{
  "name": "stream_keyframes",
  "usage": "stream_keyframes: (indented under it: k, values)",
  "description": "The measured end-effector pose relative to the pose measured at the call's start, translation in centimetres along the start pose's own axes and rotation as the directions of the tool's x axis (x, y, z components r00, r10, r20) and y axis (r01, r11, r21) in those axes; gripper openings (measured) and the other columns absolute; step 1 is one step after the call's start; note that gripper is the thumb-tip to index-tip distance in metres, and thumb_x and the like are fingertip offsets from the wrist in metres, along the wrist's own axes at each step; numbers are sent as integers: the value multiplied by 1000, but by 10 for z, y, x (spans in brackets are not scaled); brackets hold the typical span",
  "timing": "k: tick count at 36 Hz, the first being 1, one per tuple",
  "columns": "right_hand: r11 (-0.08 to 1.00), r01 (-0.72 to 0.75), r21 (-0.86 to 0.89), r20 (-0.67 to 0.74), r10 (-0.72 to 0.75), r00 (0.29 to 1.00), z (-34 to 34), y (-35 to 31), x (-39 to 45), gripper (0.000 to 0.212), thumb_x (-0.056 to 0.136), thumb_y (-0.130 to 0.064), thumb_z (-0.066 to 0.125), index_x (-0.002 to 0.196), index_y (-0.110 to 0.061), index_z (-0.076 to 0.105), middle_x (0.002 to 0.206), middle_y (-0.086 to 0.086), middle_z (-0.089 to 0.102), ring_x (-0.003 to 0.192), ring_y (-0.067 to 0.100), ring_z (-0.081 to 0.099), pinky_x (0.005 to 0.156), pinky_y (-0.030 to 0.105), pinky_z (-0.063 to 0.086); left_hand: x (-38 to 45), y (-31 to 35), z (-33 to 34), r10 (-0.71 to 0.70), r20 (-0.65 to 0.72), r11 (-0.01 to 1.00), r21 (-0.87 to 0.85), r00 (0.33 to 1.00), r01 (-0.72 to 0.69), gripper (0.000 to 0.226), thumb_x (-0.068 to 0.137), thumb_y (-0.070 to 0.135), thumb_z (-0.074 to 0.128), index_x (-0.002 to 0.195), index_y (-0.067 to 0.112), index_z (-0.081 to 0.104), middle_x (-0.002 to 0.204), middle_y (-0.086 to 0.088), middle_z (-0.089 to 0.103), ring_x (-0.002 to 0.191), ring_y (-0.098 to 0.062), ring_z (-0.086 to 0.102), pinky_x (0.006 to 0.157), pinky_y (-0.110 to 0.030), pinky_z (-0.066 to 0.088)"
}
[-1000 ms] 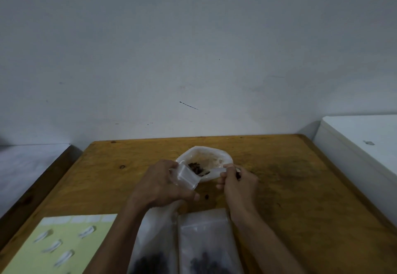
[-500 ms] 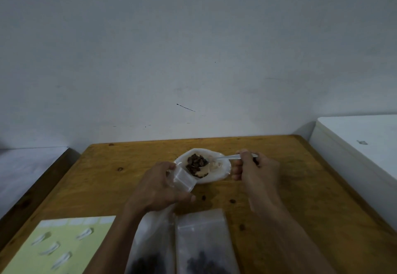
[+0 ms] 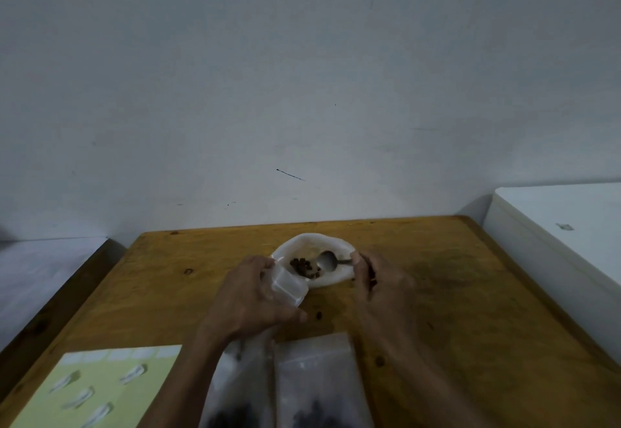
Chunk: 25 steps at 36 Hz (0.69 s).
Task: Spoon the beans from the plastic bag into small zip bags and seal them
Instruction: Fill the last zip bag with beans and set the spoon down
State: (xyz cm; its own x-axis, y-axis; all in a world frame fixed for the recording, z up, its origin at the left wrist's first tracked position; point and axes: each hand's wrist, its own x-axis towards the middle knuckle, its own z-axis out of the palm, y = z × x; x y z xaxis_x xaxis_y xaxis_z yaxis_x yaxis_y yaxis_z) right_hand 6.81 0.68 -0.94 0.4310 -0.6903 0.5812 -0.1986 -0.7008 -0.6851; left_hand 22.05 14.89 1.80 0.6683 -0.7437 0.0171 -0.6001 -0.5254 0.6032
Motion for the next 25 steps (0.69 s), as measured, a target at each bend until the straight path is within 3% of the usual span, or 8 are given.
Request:
stream_keyframes:
  k: [5, 8, 12, 17, 25]
  values:
    - [995, -100, -5, -25, 100, 995, 16, 9, -18, 16, 100, -16, 55, 103, -14, 70, 85, -1, 64, 74, -5, 54, 63, 4, 41, -2, 7, 0, 29, -17, 998, 51, 999, -28, 107, 51, 56, 91, 141, 24, 43, 129, 10, 47, 106, -10, 48, 78, -22, 43]
    - [966, -258, 29, -48, 259, 965, 24, 10, -20, 19, 102, -23, 51, 99, -18, 69, 80, -2, 64, 69, 2, 58, 57, 12, 38, -2, 11, 0, 55, -29, 994, 95, 998, -52, 106, 50, 59, 89, 139, 24, 44, 126, 13, 46, 102, -7, 47, 73, -19, 41]
    - [838, -504, 208, -26, 519, 854, 29, 10, -18, 24, 101, -28, 47, 96, -19, 69, 77, -1, 68, 70, 14, 67, 66, 38, 59, -2, 17, 1, 112, -34, 983, 147, 993, -106, 103, 53, 61, 88, 138, 24, 43, 130, 12, 45, 101, -5, 44, 75, -16, 37]
    - [648, -634, 422, 74, 673, 736, 30, 0, -19, 17, 101, -23, 53, 95, -20, 68, 76, 3, 72, 65, 11, 70, 54, 17, 51, 0, 17, 6, 89, -20, 988, 129, 996, -86, 101, 51, 59, 88, 136, 24, 46, 122, 14, 44, 100, -5, 45, 70, -14, 37]
    - [496, -683, 536, 159, 736, 658, 30, -2, -11, 20, 102, -17, 53, 88, -21, 68, 69, 4, 70, 59, 12, 66, 59, 25, 55, 1, -3, 1, 19, -15, 995, 94, 1000, -17, 108, 47, 63, 89, 137, 21, 49, 123, 11, 48, 101, -9, 49, 67, -15, 38]
